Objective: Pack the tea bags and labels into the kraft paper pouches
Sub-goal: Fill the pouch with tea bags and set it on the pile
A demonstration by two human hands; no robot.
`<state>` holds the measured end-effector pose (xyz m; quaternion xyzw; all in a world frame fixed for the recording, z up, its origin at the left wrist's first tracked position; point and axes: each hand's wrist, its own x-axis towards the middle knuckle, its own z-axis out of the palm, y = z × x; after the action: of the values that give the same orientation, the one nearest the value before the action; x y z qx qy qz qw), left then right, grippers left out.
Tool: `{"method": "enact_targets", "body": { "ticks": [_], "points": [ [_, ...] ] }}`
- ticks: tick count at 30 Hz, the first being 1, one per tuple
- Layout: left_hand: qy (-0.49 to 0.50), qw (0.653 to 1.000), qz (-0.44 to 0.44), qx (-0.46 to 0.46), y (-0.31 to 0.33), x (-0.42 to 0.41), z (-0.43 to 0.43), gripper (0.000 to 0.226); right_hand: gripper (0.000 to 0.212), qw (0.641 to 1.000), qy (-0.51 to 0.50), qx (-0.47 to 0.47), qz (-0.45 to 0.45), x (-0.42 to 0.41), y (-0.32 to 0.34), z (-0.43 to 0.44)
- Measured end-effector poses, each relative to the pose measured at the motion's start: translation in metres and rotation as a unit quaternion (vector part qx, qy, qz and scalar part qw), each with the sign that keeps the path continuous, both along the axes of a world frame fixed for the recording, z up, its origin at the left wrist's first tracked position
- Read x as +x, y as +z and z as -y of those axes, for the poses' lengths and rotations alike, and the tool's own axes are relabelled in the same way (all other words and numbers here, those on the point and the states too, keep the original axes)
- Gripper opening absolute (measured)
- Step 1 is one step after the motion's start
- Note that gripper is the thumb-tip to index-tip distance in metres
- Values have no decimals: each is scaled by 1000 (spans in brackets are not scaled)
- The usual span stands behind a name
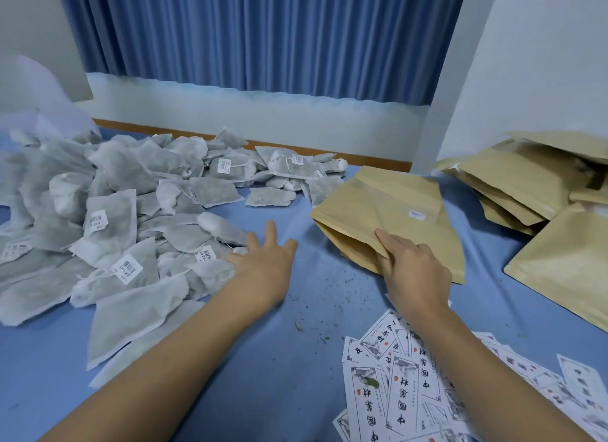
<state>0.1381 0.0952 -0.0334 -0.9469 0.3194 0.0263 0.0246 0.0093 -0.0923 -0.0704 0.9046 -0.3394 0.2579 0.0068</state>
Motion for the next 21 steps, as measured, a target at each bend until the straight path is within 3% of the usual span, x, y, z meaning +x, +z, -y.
{"method": "enact_targets", "body": {
  "ticks": [3, 6, 8, 10, 13, 16, 21],
  "points": [
    [-78, 983, -4, -164, -3, -8, 12, 64, 39, 1000, 1, 7, 18, -2, 0, 1],
    [-198, 891, -36, -408, -6, -24, 29, 71, 37, 998, 6, 28, 48, -3, 2, 1],
    [-264, 835, -19, -483, -13, -35, 39, 61, 34, 996, 10, 51, 72, -5, 2, 2],
    [-272, 828, -14, -490, -26, -39, 44, 60, 33, 994, 14, 65, 84, -7, 2, 2],
    [-234, 852, -36, -467, -40, -38, 42, 74, 32, 992, 11, 80, 95, -10, 2, 2],
    [-235, 837, -67, -490, -41, -36, 35, 76, 29, 989, 4, 94, 116, -10, 2, 3],
    [-299, 866, 91, -389, -39, -50, 45, 61, 33, 990, 4, 103, 98, -13, 6, 2]
  ]
}}
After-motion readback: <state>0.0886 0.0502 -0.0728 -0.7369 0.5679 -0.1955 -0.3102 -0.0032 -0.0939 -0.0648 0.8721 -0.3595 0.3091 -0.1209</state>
